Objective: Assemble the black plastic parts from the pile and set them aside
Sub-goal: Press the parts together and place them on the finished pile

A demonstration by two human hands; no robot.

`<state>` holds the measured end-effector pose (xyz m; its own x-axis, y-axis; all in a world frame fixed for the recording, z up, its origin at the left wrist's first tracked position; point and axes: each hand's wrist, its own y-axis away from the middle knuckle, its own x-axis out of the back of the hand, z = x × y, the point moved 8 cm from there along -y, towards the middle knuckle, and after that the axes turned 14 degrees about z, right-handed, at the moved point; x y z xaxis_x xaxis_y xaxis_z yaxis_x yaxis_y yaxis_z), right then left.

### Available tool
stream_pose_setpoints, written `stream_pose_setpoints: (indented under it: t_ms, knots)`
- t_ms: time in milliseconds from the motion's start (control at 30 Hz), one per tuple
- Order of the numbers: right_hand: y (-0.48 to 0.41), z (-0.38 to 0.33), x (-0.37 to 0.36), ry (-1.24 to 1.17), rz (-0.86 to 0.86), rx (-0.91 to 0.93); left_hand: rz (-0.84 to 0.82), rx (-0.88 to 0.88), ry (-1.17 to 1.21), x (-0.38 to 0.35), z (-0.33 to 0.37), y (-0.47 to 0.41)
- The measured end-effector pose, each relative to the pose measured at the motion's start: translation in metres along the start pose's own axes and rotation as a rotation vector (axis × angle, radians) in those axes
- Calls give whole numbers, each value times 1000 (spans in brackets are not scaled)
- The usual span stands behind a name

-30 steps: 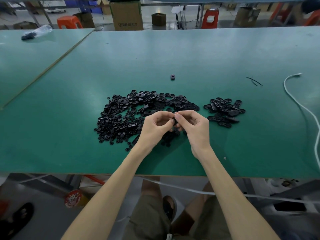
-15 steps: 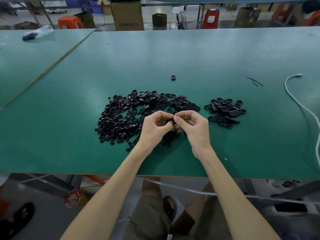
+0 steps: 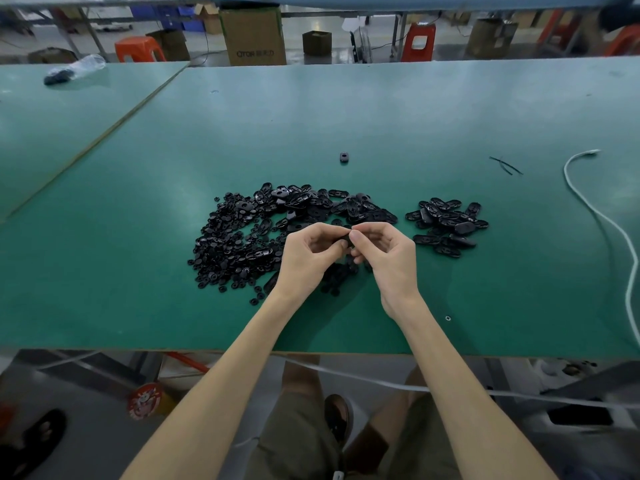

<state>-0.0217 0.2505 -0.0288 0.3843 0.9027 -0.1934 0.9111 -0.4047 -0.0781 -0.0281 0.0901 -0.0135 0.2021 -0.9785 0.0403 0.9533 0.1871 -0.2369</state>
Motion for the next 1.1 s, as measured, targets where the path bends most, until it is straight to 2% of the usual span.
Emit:
stream_pose_setpoints:
  t_ms: [267, 500, 733, 867, 1000, 1100]
  knots:
    - [-4, 5, 4, 38, 68, -3, 61, -91, -117, -16, 33, -31]
    - [-3, 2, -1, 158, 6, 4, -161, -169, -289, -108, 73, -45]
    - [2, 1, -1, 96, -7, -70, -328, -118, -369, -152, 56, -37]
    - [1, 4, -2, 163, 1, -74, -244, -209, -377, -133, 58, -39]
    - [1, 3, -4, 90, -17, -35, -143, -192, -398, -96, 54, -51]
    - [0, 4, -4, 122, -2, -3, -80, -191, -490, -60, 45, -60]
